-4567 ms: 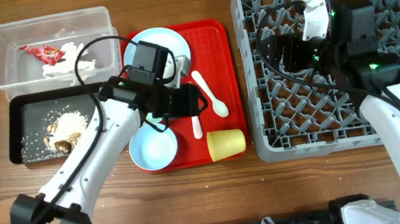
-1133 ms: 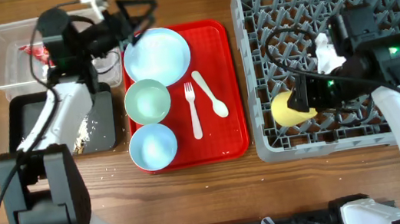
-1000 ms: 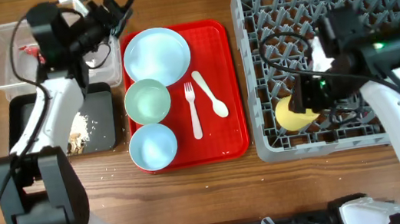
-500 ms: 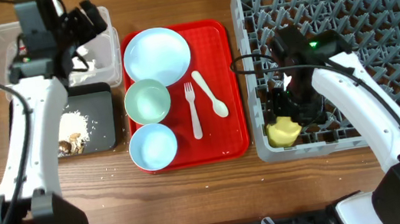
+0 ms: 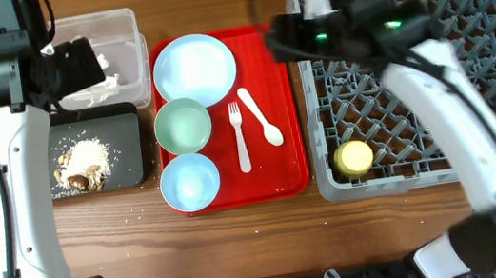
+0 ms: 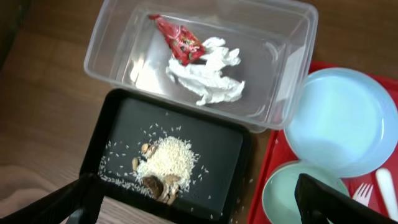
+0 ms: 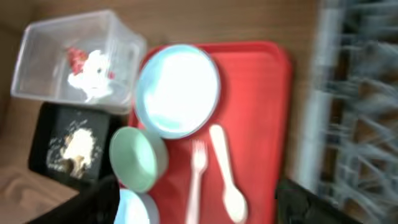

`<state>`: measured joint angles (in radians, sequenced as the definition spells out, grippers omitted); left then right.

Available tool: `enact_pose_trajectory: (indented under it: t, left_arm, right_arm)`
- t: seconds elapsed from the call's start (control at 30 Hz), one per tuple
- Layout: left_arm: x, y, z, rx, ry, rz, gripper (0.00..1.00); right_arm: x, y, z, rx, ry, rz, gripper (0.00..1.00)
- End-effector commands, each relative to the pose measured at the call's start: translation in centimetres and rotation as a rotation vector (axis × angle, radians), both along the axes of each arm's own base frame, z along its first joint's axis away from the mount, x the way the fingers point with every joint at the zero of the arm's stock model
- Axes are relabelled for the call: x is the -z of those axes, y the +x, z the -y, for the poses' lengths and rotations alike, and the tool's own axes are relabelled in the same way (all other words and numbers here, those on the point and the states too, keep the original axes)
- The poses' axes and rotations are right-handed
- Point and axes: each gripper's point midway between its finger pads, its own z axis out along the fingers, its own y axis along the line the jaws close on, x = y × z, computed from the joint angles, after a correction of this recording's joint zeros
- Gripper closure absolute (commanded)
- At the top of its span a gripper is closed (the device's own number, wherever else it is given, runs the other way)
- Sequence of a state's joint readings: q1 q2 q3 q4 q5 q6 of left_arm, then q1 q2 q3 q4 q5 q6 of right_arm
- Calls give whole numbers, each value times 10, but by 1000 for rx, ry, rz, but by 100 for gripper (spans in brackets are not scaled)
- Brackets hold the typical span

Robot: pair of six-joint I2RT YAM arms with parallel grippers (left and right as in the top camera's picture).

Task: Sort waste into correct bins and load items into the dishwasher rack
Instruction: 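Reach the right gripper to the green bowl on the red tray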

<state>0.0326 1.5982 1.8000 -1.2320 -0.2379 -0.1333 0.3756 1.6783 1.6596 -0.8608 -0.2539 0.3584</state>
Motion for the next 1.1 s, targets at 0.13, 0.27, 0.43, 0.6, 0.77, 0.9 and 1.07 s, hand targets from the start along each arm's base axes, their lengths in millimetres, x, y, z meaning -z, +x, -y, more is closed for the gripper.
enact_pose_trajectory:
  t: [0.13,0.27,0.43,0.6,0.77,0.9,1.07]
  left_arm:
    - [-1,-1,-3,4,12,-8,0]
    - [-1,-1,-3,4,12,-8,0]
    - [-1,-1,-3,4,12,-8,0]
    - [-1,-1,-3,4,12,-8,0]
    - [-1,-1,-3,4,12,-8,0]
    - [-1,-1,-3,4,12,-8,0]
    - [-1,-1,-3,4,12,-8,0]
  right_arm:
    - [128,-13,-118,-175,-22,-206,42]
    - [181,-21,-135,-188,-107,-250,50]
    - [215,-26,-137,-190,-149,-299,61]
    - [218,-25,-134,-161,-157,-304,93]
    - [187,-21,-132,-159,-130,-259,96]
    - [121,-5,-103,-101,-129,-128,96]
    - [52,32,-17,173,-342,124,96]
